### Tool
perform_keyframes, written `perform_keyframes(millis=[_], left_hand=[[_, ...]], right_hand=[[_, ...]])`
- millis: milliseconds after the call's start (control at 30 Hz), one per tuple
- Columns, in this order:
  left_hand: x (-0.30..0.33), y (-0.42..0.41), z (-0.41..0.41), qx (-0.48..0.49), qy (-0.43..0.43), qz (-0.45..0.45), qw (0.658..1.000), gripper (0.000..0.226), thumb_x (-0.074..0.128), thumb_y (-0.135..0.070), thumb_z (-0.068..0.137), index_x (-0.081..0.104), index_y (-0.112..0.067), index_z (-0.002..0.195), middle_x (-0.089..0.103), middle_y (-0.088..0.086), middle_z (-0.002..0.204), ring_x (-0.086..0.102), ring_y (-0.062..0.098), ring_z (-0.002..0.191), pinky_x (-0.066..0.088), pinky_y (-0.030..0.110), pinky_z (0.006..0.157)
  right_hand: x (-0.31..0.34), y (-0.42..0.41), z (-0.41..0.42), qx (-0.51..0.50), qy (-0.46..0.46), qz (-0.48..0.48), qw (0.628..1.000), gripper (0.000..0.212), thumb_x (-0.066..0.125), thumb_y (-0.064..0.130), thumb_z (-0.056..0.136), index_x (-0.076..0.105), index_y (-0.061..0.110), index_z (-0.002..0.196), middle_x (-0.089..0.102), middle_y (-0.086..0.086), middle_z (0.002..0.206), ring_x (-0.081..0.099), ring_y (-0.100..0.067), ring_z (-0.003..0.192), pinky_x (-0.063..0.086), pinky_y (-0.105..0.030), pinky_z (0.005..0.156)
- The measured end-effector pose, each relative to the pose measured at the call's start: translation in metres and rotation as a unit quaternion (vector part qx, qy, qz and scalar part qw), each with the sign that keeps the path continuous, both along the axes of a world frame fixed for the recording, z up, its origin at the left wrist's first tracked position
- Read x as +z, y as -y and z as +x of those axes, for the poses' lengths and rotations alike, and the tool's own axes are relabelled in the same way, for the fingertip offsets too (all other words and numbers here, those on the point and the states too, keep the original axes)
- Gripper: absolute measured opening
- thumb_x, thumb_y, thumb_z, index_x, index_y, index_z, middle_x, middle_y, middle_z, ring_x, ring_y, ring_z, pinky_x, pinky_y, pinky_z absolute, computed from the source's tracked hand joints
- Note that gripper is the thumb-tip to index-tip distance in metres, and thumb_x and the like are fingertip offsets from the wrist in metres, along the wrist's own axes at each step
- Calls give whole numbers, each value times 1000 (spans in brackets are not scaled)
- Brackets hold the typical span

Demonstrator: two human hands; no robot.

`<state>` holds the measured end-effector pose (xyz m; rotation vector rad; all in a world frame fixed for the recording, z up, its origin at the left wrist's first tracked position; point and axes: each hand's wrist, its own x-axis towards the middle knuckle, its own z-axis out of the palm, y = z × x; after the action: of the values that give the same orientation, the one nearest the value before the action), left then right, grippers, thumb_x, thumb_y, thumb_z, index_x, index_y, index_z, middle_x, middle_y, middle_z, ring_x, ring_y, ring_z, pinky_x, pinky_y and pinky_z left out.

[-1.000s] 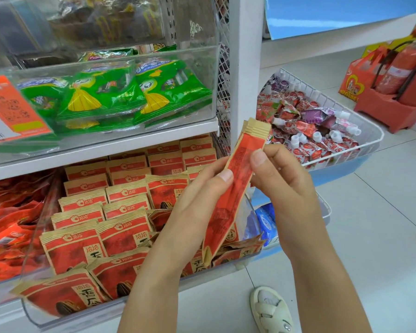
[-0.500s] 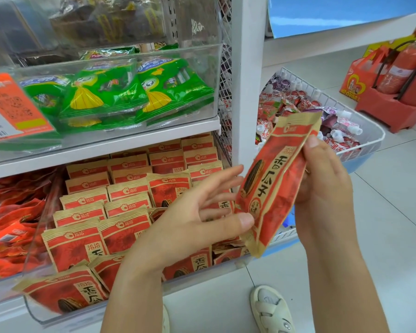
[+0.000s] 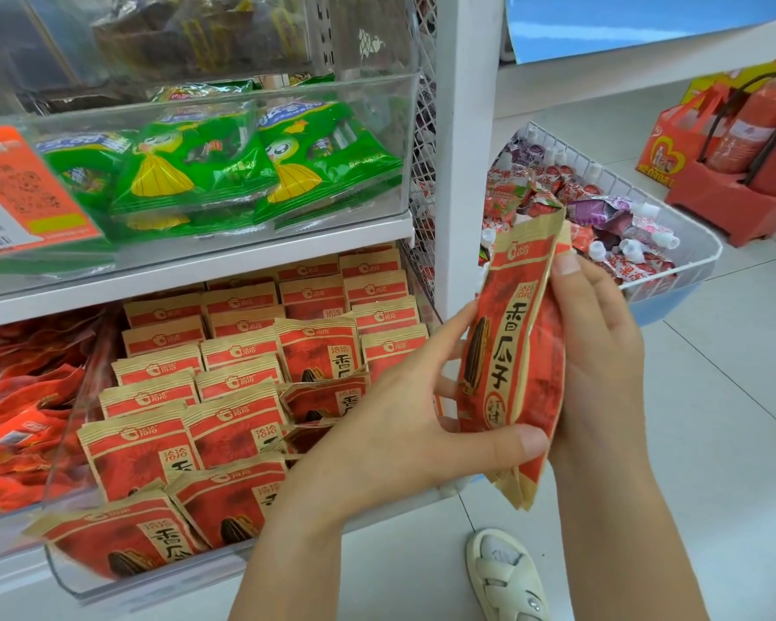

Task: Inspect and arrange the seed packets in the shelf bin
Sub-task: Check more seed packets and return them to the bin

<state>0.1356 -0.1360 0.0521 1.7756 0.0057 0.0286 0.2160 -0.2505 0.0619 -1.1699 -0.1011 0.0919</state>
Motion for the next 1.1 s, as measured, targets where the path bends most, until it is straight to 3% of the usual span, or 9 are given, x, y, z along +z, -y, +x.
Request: perform_keyframes(millis=[100,200,267,367,533,667,933,1033,1100], left_hand=[[-1,-7,0,40,19,-13,999,91,80,-49,59,37,-52,139,59,-27,124,66,7,106,57,30,80],[2,-19,-3,94,67,-68,991,86,74,-42,66,41,-33,145,63,-10,129,67,12,108,55,27,86],[5,-26,-6,130,91,-102,982,83,70,-41,67,43,-26,144,63,-3,130,67,14,110,56,30,90],[8,-28,-9,136,101,-99,981,81,70,-42,67,44,-26,143,64,-1,130,66,15,112,54,34,95],[5,-25,-5,135,93,-84,983,84,73,-42,66,44,-29,143,60,-3,135,65,19,114,53,42,98],[3,-26,-4,128,78,-92,984,86,74,-41,67,43,-26,145,59,-2,138,63,15,118,50,42,102],[5,-29,-5,104,60,-118,986,106,79,-61,62,40,-13,148,57,6,140,58,19,125,45,40,105],[6,-28,-4,106,60,-114,986,98,79,-57,66,42,-15,147,59,3,139,57,17,127,44,36,106],[7,-27,-4,100,61,-104,988,76,75,-44,79,46,-16,144,62,-2,135,58,14,125,46,31,104]], right_hand=[[-5,4,4,69,38,-47,996,52,68,55,81,65,14,113,68,-14,116,66,-33,104,55,-46,90],[-8,10,10,198,95,-106,970,77,74,71,62,63,22,121,66,0,126,62,-19,118,52,-30,93],[-9,15,12,295,105,-137,940,72,81,57,61,60,28,124,66,4,127,63,-14,117,53,-24,90],[-12,19,10,385,85,-142,908,89,87,59,54,52,30,130,65,2,129,66,-21,113,54,-30,90],[-7,18,7,383,77,-144,909,101,88,60,48,47,32,135,66,2,127,69,-21,106,57,-31,85],[-8,19,7,363,86,-154,915,83,82,40,60,49,35,136,66,3,125,69,-22,106,56,-36,90],[-7,22,9,362,77,-133,920,69,77,33,64,57,34,130,68,1,123,71,-26,102,56,-30,86],[-8,21,9,357,81,-132,921,69,76,34,64,56,34,131,69,2,120,71,-24,101,55,-27,83],[-8,19,8,349,87,-138,923,71,76,36,64,55,35,131,69,5,119,71,-22,100,55,-25,82]])
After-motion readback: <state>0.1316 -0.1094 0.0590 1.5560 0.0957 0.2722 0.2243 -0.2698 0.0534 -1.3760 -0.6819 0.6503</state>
